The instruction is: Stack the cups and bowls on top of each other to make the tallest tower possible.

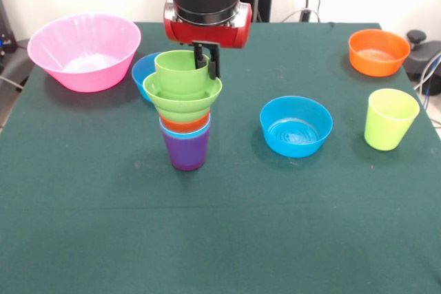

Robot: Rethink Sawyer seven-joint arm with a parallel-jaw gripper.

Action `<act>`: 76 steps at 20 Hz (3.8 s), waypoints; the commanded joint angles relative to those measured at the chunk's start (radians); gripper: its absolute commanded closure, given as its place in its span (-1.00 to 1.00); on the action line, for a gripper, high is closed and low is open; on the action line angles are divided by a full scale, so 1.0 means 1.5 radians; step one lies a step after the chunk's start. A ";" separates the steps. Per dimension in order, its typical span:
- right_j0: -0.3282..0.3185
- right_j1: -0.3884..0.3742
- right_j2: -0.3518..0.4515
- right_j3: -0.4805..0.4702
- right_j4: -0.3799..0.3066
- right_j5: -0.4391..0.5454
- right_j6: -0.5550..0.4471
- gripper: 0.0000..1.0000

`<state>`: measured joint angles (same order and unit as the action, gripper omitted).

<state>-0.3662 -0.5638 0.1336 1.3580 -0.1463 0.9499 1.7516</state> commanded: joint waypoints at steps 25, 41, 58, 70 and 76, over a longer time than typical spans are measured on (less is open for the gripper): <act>-0.014 0.102 0.066 -0.005 -0.022 0.044 -0.061 1.00; -0.010 0.102 0.062 -0.012 -0.031 0.048 -0.064 1.00; -0.008 0.104 0.061 -0.017 -0.036 0.044 -0.068 -1.00; -0.008 0.113 0.065 -0.043 -0.042 0.057 -0.080 -1.00; -0.008 0.106 0.064 -0.064 -0.040 0.102 -0.089 -1.00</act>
<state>-0.3699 -0.4655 0.1526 1.2886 -0.1490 1.0106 1.7516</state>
